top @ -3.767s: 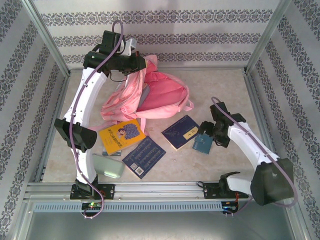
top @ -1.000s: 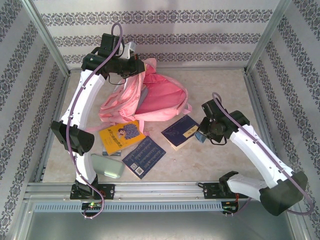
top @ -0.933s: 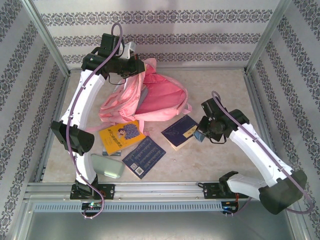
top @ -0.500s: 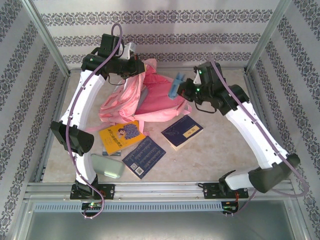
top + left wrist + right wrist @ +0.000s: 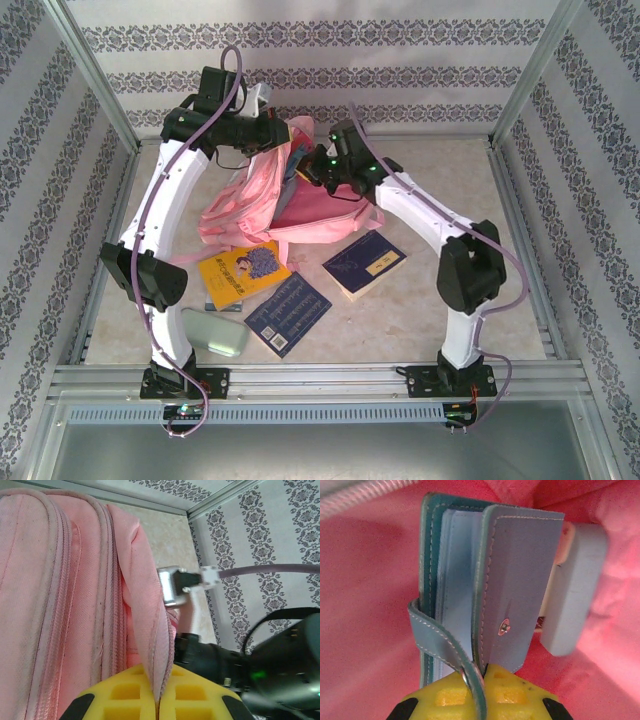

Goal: Pack the student bag

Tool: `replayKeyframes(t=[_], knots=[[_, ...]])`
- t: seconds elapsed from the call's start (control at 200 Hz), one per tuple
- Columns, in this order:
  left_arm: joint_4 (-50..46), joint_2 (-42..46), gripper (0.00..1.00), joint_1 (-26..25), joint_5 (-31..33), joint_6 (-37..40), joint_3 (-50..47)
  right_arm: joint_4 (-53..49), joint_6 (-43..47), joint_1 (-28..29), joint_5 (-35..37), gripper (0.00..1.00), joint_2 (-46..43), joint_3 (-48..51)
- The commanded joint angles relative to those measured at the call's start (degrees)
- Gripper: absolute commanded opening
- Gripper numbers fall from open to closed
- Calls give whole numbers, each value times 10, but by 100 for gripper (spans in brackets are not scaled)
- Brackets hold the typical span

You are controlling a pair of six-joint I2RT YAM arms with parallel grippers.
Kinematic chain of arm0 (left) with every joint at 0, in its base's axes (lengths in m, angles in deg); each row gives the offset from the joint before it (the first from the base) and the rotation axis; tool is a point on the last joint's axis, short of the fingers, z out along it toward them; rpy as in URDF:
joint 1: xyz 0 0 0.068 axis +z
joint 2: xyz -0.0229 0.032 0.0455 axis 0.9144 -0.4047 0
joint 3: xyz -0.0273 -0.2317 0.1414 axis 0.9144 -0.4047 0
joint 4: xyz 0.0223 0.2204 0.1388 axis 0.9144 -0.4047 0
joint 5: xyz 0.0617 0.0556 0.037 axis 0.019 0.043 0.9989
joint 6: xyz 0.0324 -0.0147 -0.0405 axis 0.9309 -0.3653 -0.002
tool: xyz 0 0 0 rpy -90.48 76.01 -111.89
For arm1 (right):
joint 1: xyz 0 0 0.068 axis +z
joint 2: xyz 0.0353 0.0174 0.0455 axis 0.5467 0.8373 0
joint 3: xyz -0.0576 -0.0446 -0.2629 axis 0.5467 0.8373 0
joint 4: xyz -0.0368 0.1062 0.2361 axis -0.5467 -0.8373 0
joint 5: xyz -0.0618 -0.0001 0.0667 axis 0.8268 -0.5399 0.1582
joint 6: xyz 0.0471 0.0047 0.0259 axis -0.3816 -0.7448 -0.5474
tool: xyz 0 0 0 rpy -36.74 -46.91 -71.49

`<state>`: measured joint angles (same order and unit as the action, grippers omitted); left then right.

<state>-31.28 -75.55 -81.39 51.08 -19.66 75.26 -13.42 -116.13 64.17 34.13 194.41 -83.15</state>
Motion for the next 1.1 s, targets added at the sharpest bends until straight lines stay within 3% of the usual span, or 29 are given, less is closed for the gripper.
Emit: replayKeyframes(t=[0.0, 0.32, 0.43, 0.49, 0.535, 0.814, 1.094], knots=[[93, 50, 0, 3, -45, -17, 40, 124, -75, 19, -6, 0, 31, -5], [95, 51, 0, 6, -45, -19, 44, 118, -93, 43, 37, 0, 103, -16], [94, 49, 0, 11, -45, -19, 41, 93, -74, 47, 20, 57, 132, -46], [93, 48, 0, 15, -45, -20, 38, 84, -55, 47, 17, 73, 129, -53], [93, 47, 0, 15, -45, -20, 37, 74, -31, 47, 17, 79, 119, -54], [87, 42, 0, 20, -37, -14, 37, -13, 120, 34, 1, 88, 19, -40], [80, 38, 0, 21, -32, -12, 37, -65, 180, 21, 16, 97, -82, 34]])
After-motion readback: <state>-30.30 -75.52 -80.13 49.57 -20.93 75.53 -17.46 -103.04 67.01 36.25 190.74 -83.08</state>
